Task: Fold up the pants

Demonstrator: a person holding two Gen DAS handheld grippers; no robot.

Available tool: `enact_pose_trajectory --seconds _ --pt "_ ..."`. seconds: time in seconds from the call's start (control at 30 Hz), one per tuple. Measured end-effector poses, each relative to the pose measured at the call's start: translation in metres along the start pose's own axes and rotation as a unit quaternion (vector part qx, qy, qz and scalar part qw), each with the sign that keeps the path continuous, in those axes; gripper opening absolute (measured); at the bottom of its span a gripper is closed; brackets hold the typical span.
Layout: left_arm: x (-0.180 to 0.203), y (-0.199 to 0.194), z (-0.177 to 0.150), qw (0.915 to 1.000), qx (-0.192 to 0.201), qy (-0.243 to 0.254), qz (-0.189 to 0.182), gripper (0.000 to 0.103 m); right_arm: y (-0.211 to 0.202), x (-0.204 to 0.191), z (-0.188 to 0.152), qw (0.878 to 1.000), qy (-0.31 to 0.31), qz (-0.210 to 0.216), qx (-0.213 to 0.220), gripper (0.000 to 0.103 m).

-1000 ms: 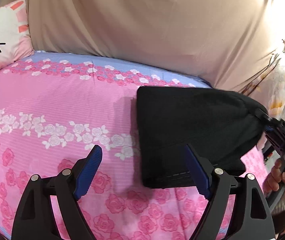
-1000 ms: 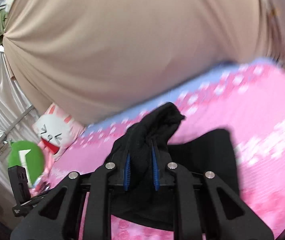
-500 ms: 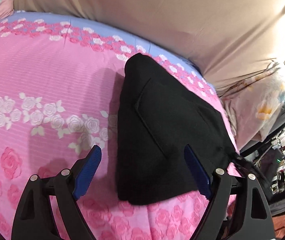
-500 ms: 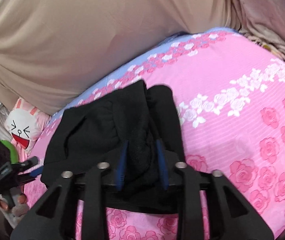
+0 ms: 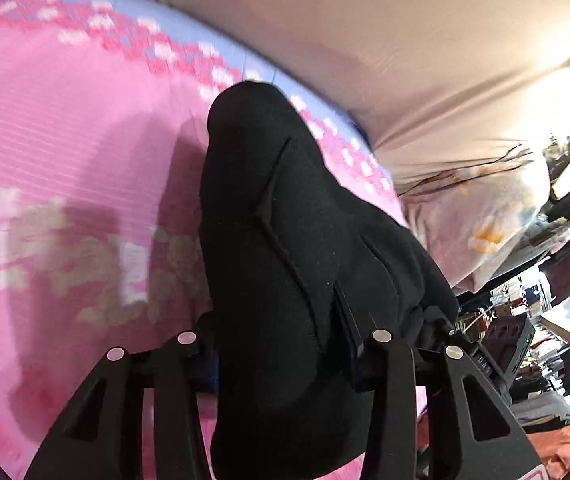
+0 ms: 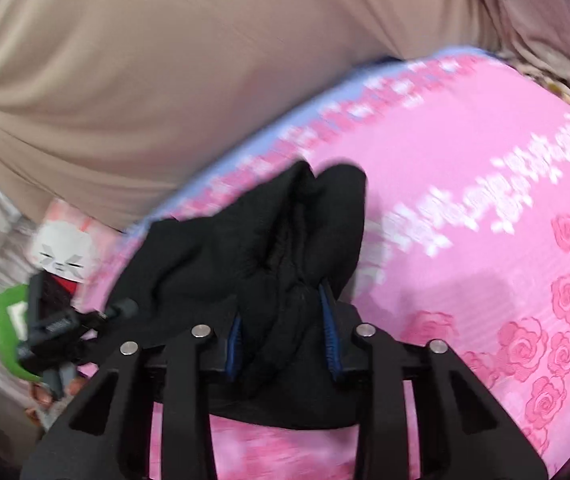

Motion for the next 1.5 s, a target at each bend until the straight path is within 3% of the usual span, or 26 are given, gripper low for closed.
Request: enact_pose_trajectory --seconds 0.07,0.1,0.2,0.23,0.33,0.43,0.5,0.57,0.6,0.63,0.7,0.83,0.93,0.97,1.0,1.03,1.07,1.13,1.2,1.27,1.33,1.43,1.5 --pt "-0.004 -0.026 0.002 1.0 0.004 0.005 0.003 0.043 -0.005 -0.015 -0.01 1.0 -0.01 0.022 -0.011 0.033" --pt "-0.01 -0.036 -0.001 0.9998 0.005 0.008 0.016 0.05 -0.003 -0.016 -0.022 0.999 -0.015 0.022 -0.024 0.041" --pt "-0.042 -0.048 -0.014 0.994 0.008 0.036 0.103 0.056 0.01 -0.002 -0.052 0.997 -0.041 -0.032 -0.053 0.049" --pt "-0.052 -0.049 -0.018 0.9922 0.006 0.034 0.119 0.058 0.008 0.002 -0.056 0.998 -0.02 -0.028 -0.048 0.053" --pt "-0.051 -0.069 -0.019 0.9923 0.039 0.033 0.113 0.055 -0.007 -0.009 -0.048 1.0 -0.005 -0.007 -0.026 0.053" --pt "-0.008 -0.092 -0.011 0.9805 0.096 0.123 0.119 0.058 -0.011 -0.035 -0.045 0.998 -0.043 0.016 -0.039 0.057" --pt "0.03 -0.092 -0.018 0.9726 0.099 0.188 0.095 0.078 -0.004 -0.039 -0.053 0.997 -0.051 0.019 -0.059 0.057" --pt "0.058 -0.081 -0.029 0.9652 0.095 0.233 0.072 0.088 0.007 -0.036 -0.065 0.995 -0.07 -0.008 -0.074 0.058" --pt "0.071 -0.07 -0.04 0.9599 0.087 0.26 0.059 0.088 0.009 -0.037 -0.069 0.994 -0.071 -0.012 -0.076 0.048" --pt "0.079 -0.061 -0.052 0.9556 0.076 0.28 0.054 0.088 0.01 -0.037 -0.07 0.995 -0.069 -0.009 -0.078 0.03" --pt "0.092 -0.038 -0.077 0.9472 0.046 0.314 0.044 0.088 0.004 -0.044 -0.06 0.995 -0.064 0.005 -0.073 0.013" --pt "0.107 0.002 -0.111 0.9345 0.011 0.354 0.032 0.088 -0.01 -0.079 -0.028 0.994 -0.044 0.08 -0.064 0.011" --pt "0.111 0.022 -0.116 0.9219 0.038 0.381 0.059 0.088 -0.003 -0.11 -0.016 0.986 -0.023 0.14 -0.084 0.011" --pt "0.112 0.027 -0.115 0.9166 0.049 0.39 0.074 0.078 0.001 -0.117 -0.017 0.985 -0.025 0.146 -0.09 0.011" --pt "0.109 0.028 -0.108 0.9151 0.07 0.388 0.085 0.048 0.003 -0.121 -0.017 0.985 -0.032 0.145 -0.093 0.011" --pt "0.106 0.03 -0.101 0.9155 0.073 0.384 0.096 0.031 0.005 -0.123 -0.017 0.985 -0.043 0.139 -0.094 0.015" --pt "0.098 0.029 -0.087 0.9273 0.063 0.357 0.094 0.014 0.006 -0.121 -0.015 0.987 -0.045 0.128 -0.083 0.017" --pt "0.082 0.014 -0.059 0.9565 0.059 0.28 0.058 0.013 -0.003 -0.111 -0.008 0.989 -0.02 0.136 -0.06 0.038" --pt "0.07 -0.017 -0.03 0.9664 0.088 0.237 0.045 0.013 -0.012 -0.104 -0.004 0.992 -0.044 0.114 -0.029 0.039" --pt "0.059 -0.063 0.002 0.9654 0.142 0.213 0.053 0.012 -0.015 -0.097 -0.008 0.993 -0.101 0.053 -0.011 0.039" --pt "0.049 -0.101 0.026 0.9599 0.186 0.199 0.066 0.012 -0.005 -0.1 -0.021 0.989 -0.144 0.019 -0.023 0.031" --pt "0.026 -0.151 0.055 0.9535 0.225 0.179 0.091 0.012 0.023 -0.12 -0.046 0.982 -0.177 0.029 -0.054 0.018" --pt "0.007 -0.175 0.06 0.9507 0.235 0.167 0.113 0.012 0.048 -0.148 -0.063 0.976 -0.2 0.055 -0.072 0.017"
Point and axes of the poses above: each gripper's, at about its wrist camera, not at the fingertips, and y roughly the way its jaws point, x to its right, z to its top, the point moved 5 cm from there along y, roughly the way its jaws point, and after that the axes turned 15 degrees about x, right-handed, at the moved point
